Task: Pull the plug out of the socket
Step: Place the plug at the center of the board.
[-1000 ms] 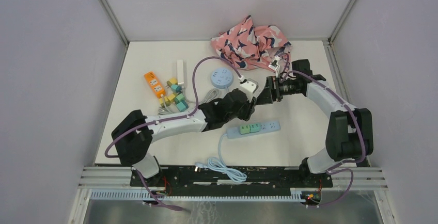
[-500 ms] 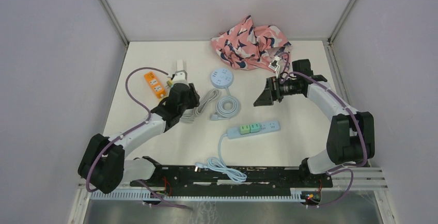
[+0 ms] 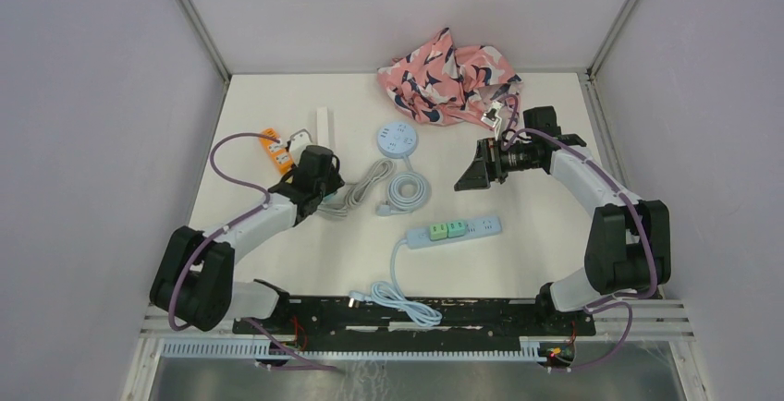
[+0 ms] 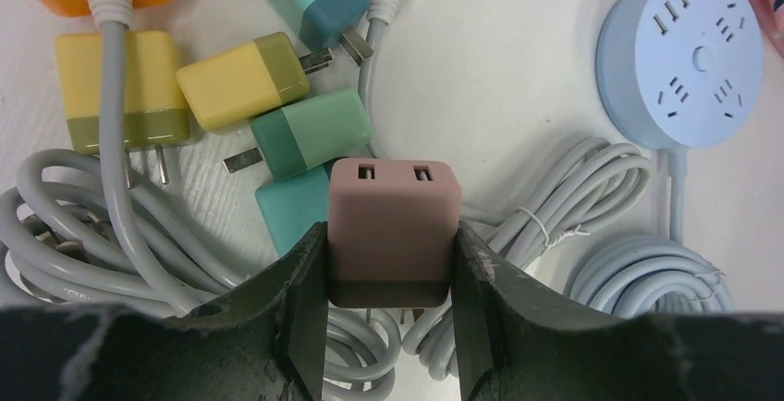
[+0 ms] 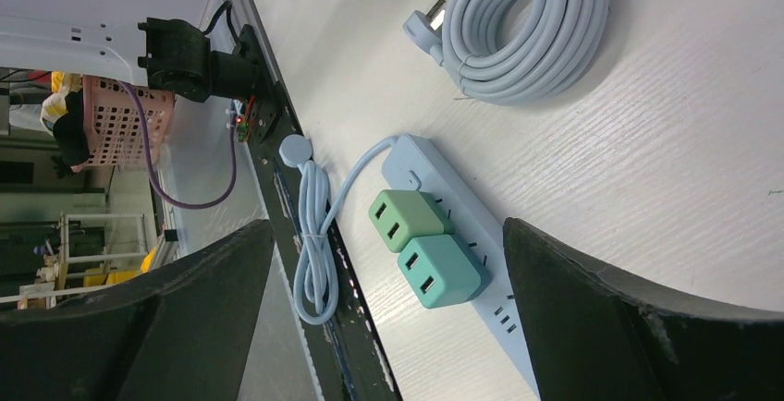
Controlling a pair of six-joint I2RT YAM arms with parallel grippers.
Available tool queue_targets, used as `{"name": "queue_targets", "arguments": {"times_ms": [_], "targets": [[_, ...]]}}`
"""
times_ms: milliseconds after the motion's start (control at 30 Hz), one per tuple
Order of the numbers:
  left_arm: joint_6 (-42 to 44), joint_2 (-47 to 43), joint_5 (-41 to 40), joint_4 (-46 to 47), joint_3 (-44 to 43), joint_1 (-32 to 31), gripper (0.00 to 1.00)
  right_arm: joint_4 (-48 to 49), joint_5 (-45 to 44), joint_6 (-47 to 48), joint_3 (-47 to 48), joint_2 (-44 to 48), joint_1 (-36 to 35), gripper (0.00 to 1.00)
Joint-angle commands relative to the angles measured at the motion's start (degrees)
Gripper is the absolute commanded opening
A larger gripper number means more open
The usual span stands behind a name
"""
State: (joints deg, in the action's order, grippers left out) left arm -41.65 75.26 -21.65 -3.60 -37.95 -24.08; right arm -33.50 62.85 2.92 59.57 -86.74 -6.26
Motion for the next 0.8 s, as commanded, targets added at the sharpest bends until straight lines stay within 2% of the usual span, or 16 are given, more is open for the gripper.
{"name": "queue_targets", "arguments": {"times_ms": [0, 67, 200, 233, 333, 400, 567, 767], "targets": [[-4.7, 1.9, -2.7, -2.3, -4.0, 0.7, 0.15, 0.4, 0.4, 0.7, 1.5, 0.9, 0.3, 1.0], [-5.0, 2.7, -2.7, -3.6, -4.9, 0.9, 0.22, 0.4, 0.4, 0.7, 1.6, 0.8, 0.3, 1.0], [-5.7, 3.5, -3.5, -5.0, -5.7, 1.0, 0.43, 0.3, 0.4, 0.7, 1.6, 0.9, 0.3, 1.0], [-5.9, 3.6, -3.9, -5.2, -5.8, 1.0, 0.54, 0.3, 0.4, 0.7, 1.5, 0.9, 0.3, 1.0], [-6.3, 3.6, -4.3, -5.6, -5.7, 1.1, 0.76, 0.2, 0.4, 0.6, 1.6, 0.8, 0.4, 1.0], [-6.3, 3.6, -4.5, -5.7, -5.8, 1.0, 0.86, 0.2, 0.3, 0.6, 1.7, 0.8, 0.4, 1.0], [-6.1, 3.5, -4.3, -6.6, -6.4, 1.1, 0.97, 0.1, 0.5, 0.6, 1.7, 0.8, 0.4, 1.0], [-5.3, 2.5, -1.9, -6.9, -7.0, 1.1, 1.0, 0.0, 0.6, 0.7, 1.7, 0.9, 0.5, 1.0]]}}
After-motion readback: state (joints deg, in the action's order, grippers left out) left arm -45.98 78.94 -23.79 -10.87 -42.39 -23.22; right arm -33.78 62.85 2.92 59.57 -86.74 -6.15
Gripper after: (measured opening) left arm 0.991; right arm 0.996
